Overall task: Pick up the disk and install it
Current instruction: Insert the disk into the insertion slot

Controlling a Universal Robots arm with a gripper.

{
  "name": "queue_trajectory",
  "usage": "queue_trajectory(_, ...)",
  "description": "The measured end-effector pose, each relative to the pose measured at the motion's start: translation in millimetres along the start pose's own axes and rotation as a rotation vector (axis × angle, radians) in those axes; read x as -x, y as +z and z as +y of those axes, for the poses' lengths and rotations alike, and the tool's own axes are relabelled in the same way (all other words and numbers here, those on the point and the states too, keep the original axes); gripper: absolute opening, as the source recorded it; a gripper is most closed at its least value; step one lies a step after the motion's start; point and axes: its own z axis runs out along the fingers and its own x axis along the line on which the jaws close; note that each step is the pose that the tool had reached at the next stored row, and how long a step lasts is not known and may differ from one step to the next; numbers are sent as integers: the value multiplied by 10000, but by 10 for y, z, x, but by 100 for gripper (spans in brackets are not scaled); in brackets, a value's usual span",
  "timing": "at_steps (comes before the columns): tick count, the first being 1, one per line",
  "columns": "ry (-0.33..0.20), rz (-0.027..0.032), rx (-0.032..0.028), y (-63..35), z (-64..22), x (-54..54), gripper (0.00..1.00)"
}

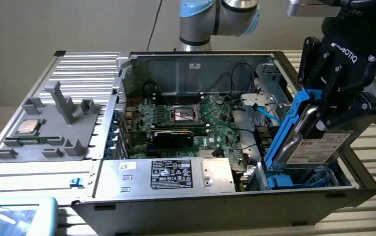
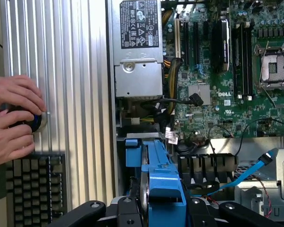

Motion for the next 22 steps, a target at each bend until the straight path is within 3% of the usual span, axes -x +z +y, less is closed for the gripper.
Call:
queue_trajectory(14,0,-9,1,49,-2,1,37)
queue_trajectory(22,0,-44,2,59,-2,1,37)
